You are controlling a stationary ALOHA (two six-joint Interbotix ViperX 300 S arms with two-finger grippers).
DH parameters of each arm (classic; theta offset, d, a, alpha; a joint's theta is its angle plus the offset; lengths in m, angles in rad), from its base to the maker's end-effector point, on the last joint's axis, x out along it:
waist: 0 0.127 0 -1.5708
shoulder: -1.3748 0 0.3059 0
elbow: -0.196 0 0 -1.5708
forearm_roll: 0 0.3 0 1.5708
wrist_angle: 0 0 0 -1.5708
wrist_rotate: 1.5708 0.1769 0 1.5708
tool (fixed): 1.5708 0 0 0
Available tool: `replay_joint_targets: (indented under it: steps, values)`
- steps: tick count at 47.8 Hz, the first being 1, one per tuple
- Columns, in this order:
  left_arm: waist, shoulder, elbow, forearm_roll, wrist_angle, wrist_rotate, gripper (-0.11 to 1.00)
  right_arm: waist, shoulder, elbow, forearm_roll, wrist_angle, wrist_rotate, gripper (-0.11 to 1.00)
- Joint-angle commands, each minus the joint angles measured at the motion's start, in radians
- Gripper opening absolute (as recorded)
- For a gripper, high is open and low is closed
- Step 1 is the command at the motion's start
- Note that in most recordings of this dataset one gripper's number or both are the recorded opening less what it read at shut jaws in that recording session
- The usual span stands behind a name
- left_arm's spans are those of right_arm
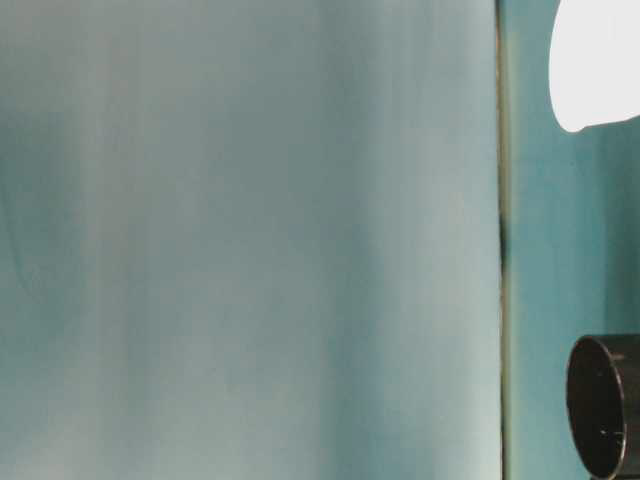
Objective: Put a paper cup into the cup holder on your left arm.
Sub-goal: 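Open the left gripper and move it toward the black mug handle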
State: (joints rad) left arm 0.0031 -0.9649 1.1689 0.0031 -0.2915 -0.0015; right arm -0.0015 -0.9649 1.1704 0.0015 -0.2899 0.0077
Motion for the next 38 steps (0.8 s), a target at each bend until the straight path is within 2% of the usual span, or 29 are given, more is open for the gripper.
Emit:
replay_joint_targets:
  steps: [1, 4, 9, 14, 19, 25, 38]
  values:
    - [-0.002, 0.044, -0.031, 0.011, 0.018, -0.017, 0.16, 0.003, 0.017, -0.014, 0.003, -0.002, 0.002, 0.16]
    - [-0.002, 0.086, -0.055, 0.012, 0.035, -0.029, 0.15, 0.006, 0.028, -0.031, 0.021, 0.043, 0.006, 0.19]
    - [-0.003, 0.141, -0.080, 0.011, 0.048, -0.034, 0.03, 0.008, 0.052, -0.061, 0.029, 0.178, 0.031, 0.06]
    - [-0.003, 0.189, -0.086, 0.011, 0.054, -0.048, 0.03, 0.006, 0.072, -0.084, 0.031, 0.339, 0.063, 0.01]
    - [-0.002, 0.230, -0.087, 0.011, 0.057, -0.077, 0.03, 0.008, 0.081, -0.089, 0.031, 0.446, 0.089, 0.00]
    - [-0.002, 0.262, -0.087, 0.011, 0.100, -0.087, 0.03, 0.008, 0.091, -0.089, 0.031, 0.509, 0.101, 0.00]
    - [0.003, 0.310, -0.106, 0.012, 0.319, -0.084, 0.03, 0.006, 0.129, -0.087, 0.031, 0.563, 0.103, 0.00]
